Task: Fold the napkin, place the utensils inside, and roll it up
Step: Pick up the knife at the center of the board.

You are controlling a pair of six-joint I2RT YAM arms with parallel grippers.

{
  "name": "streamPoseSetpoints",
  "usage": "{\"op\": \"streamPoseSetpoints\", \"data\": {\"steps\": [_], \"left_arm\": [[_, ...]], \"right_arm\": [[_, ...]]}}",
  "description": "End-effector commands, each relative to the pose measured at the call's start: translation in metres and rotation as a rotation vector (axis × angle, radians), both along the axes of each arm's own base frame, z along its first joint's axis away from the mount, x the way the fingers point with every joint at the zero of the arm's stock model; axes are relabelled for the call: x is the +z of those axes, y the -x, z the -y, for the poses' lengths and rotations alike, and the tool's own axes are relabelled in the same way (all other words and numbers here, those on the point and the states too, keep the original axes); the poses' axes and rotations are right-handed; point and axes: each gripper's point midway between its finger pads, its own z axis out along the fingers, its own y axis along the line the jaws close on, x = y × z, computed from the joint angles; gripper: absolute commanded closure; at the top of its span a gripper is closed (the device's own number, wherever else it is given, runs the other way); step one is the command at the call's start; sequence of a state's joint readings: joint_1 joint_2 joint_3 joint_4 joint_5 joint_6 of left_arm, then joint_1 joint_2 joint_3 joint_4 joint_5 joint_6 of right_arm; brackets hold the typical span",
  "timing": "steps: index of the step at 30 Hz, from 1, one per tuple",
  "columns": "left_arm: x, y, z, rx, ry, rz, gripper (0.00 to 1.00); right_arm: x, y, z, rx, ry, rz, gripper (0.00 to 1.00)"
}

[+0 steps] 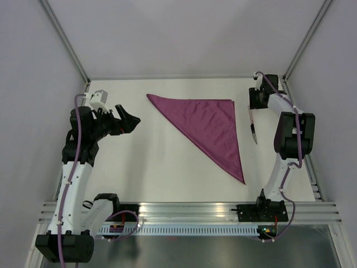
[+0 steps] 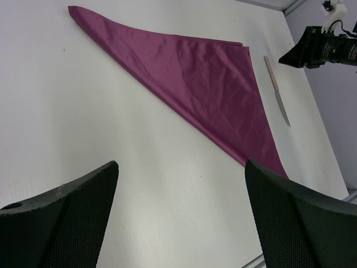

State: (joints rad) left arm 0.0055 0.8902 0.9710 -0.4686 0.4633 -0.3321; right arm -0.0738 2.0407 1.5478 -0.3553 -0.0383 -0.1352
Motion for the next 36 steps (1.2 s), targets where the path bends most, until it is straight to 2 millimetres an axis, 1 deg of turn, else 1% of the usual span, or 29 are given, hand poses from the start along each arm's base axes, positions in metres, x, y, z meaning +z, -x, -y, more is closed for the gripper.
{"op": "streamPoseSetpoints", "data": {"steps": [1, 5, 9, 12, 13, 14, 21, 23, 24, 25, 26, 27, 28, 29, 31, 32, 33, 35, 36], "left_arm": [[0.008, 0.005, 0.008, -0.032, 0.057, 0.025, 0.03], [0.006, 0.007, 0.01, -0.045, 0.057, 0.025, 0.03], [0.006, 0.009, 0.01, -0.049, 0.059, 0.027, 0.02], [0.005, 0.01, 0.011, -0.05, 0.061, 0.029, 0.03], [0.005, 0.01, 0.011, -0.052, 0.061, 0.029, 0.03], [0.005, 0.01, 0.011, -0.053, 0.062, 0.03, 0.02], [0.003, 0.011, 0.011, -0.051, 0.062, 0.027, 0.03], [0.004, 0.01, 0.011, -0.048, 0.062, 0.03, 0.03], [0.004, 0.01, 0.011, -0.048, 0.061, 0.028, 0.03], [0.003, 0.009, 0.01, -0.044, 0.06, 0.027, 0.02], [0.004, 0.009, 0.01, -0.045, 0.058, 0.029, 0.03], [0.004, 0.009, 0.01, -0.042, 0.057, 0.029, 0.03], [0.004, 0.009, 0.01, -0.042, 0.057, 0.031, 0.03], [0.004, 0.009, 0.009, -0.04, 0.057, 0.029, 0.03], [0.004, 0.008, 0.008, -0.034, 0.055, 0.026, 0.03], [0.006, 0.008, 0.008, -0.035, 0.055, 0.031, 0.03], [0.006, 0.007, 0.008, -0.03, 0.053, 0.029, 0.03], [0.006, 0.006, 0.007, -0.027, 0.054, 0.026, 0.03], [0.009, 0.005, 0.007, -0.024, 0.053, 0.032, 0.03]], "right_arm": [[-0.004, 0.021, 0.0, 0.012, -0.015, -0.052, 0.5], [-0.023, 0.031, -0.005, 0.025, -0.041, -0.098, 0.52], [-0.039, 0.039, -0.003, 0.023, -0.038, -0.142, 0.52], [-0.047, 0.045, 0.0, 0.015, -0.026, -0.165, 0.56], [-0.05, 0.047, 0.001, 0.014, -0.023, -0.176, 0.6], [-0.055, 0.051, 0.001, 0.013, -0.021, -0.191, 0.62], [-0.075, 0.069, 0.005, 0.033, 0.001, -0.241, 0.63], [-0.08, 0.071, 0.006, 0.036, 0.001, -0.251, 0.66], [-0.08, 0.071, 0.005, 0.039, -0.001, -0.254, 0.76], [-0.08, 0.071, 0.005, 0.044, -0.002, -0.255, 0.83], [-0.077, 0.07, 0.005, 0.046, -0.002, -0.249, 0.89], [-0.076, 0.07, 0.003, 0.051, -0.002, -0.249, 0.99], [-0.072, 0.071, 0.004, 0.055, -0.003, -0.25, 1.0], [-0.061, 0.067, 0.003, 0.059, -0.003, -0.227, 1.0], [-0.047, 0.066, 0.001, 0.069, -0.01, -0.207, 0.99], [-0.027, 0.061, 0.001, 0.073, -0.009, -0.165, 0.99], [-0.018, 0.062, -0.003, 0.082, -0.024, -0.158, 1.0], [0.014, 0.056, -0.008, 0.099, -0.037, -0.098, 1.0], [0.024, 0.056, -0.015, 0.124, -0.057, -0.086, 1.0]]}}
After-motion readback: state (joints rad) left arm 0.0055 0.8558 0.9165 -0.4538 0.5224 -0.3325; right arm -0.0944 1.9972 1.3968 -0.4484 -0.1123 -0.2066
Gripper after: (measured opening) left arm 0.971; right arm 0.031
